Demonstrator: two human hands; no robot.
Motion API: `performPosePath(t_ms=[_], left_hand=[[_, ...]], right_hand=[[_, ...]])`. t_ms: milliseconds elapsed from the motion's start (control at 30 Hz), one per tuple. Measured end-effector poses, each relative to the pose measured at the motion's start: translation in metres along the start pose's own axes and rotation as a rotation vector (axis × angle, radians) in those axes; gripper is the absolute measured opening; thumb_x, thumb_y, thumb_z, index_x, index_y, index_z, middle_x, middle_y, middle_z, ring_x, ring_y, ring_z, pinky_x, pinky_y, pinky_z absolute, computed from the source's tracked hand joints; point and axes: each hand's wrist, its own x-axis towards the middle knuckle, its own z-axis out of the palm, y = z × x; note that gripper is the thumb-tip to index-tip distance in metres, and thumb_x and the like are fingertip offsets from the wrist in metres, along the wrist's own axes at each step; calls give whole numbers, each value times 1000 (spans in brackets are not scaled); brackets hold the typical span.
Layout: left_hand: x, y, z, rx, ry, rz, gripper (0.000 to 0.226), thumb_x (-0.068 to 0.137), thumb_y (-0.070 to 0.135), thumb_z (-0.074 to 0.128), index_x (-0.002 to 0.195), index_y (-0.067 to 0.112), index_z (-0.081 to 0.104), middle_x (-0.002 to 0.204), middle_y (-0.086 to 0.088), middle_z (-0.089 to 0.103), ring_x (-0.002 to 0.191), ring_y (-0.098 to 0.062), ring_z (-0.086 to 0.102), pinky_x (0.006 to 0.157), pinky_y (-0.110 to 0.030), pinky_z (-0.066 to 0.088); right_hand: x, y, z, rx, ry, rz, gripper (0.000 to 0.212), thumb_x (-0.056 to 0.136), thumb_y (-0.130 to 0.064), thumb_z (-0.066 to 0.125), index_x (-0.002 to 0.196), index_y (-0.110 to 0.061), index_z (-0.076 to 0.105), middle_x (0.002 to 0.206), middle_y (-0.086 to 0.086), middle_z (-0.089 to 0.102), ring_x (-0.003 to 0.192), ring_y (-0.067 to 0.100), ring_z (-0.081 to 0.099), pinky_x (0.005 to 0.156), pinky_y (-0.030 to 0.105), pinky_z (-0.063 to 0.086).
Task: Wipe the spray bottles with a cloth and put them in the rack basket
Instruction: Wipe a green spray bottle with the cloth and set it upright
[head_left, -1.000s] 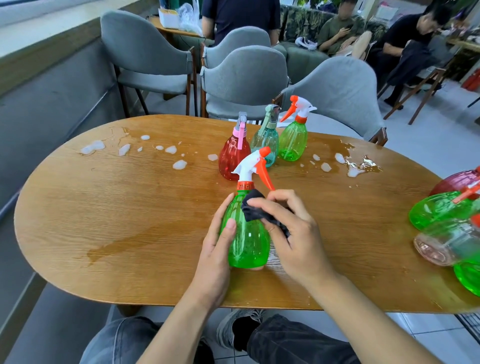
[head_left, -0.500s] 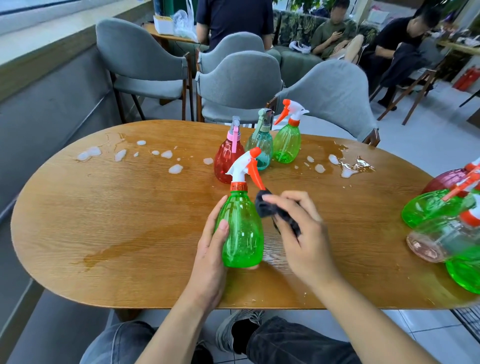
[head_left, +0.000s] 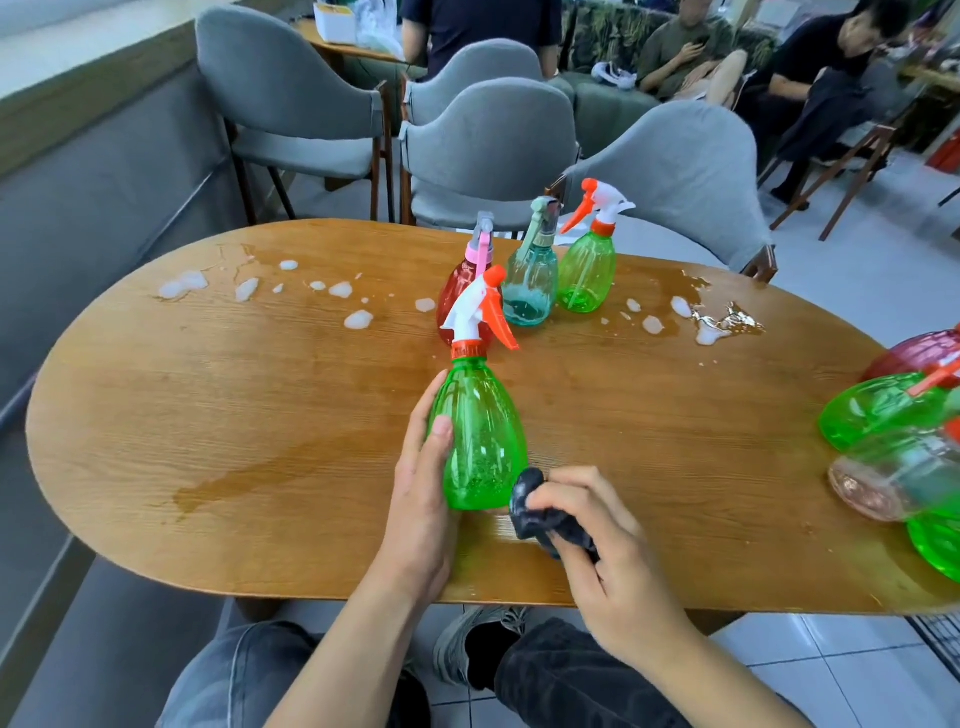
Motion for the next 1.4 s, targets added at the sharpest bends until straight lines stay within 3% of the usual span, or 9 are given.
performPosePath(t_ms=[67,167,233,367,733,900,1100,1300,1400], left_hand=[[0,-1,0,-12,3,-12,54,100,42,54,153,33,53,142,-4,68,124,-23,69,90,-41,61],[-3,0,1,38,-6,2,51,99,45,58,150,39,56,146,-2,66,135,-35,62,105,-67,52],[-4,0,0,84,-32,10,54,97,51,63,150,42,56,149,-4,63,138,-44,57,106,-83,40],[-4,-3,-4,100,-83,27,60,95,54,64,152,42,53,152,-7,61,140,-49,54,105,-89,33],[1,-1,-3,39,6,22,54,100,44,54,153,35,53,145,-3,66,133,-26,64,111,-55,52],[-2,-2,-1,100,-49,25,51,99,48,58,150,42,55,148,-1,64,137,-34,61,109,-76,45],[-3,-6,-7,132,-90,43,56,98,56,62,152,45,53,152,-4,61,140,-45,55,105,-85,38],[1,-9,-4,105,-56,45,50,101,42,59,150,42,55,146,-3,66,135,-32,62,109,-49,52],[1,-10,-4,104,-56,48,54,100,42,63,153,43,50,153,-1,60,142,-29,56,119,-57,43]], right_hand=[[8,0,-7,8,68,39,40,95,-3,57,123,-32,59,124,-16,54,115,0,56,92,16,49],[44,0,-17,90,224,162,46,98,7,60,125,-30,62,124,-12,59,121,1,56,99,12,43],[72,-1,-17,143,224,212,44,100,4,60,129,-29,62,127,-10,61,124,4,57,102,16,43],[89,-4,-1,143,138,226,41,101,2,59,134,-24,60,126,-11,60,121,2,57,102,19,46],[7,-10,-12,23,-68,97,50,92,5,60,120,-37,56,122,-23,53,116,3,56,95,18,45],[57,-4,-27,37,183,154,47,96,11,61,125,-26,64,122,-19,56,120,3,56,100,17,44],[71,-9,-1,40,150,69,47,93,12,61,127,-21,66,121,-8,57,115,11,59,98,23,48],[24,-6,-16,-184,-59,-80,42,96,-4,52,126,-32,62,124,-7,51,112,13,55,95,26,46],[12,-7,-28,-222,-164,-134,39,97,-9,50,125,-32,65,122,-9,53,112,12,56,93,29,47]])
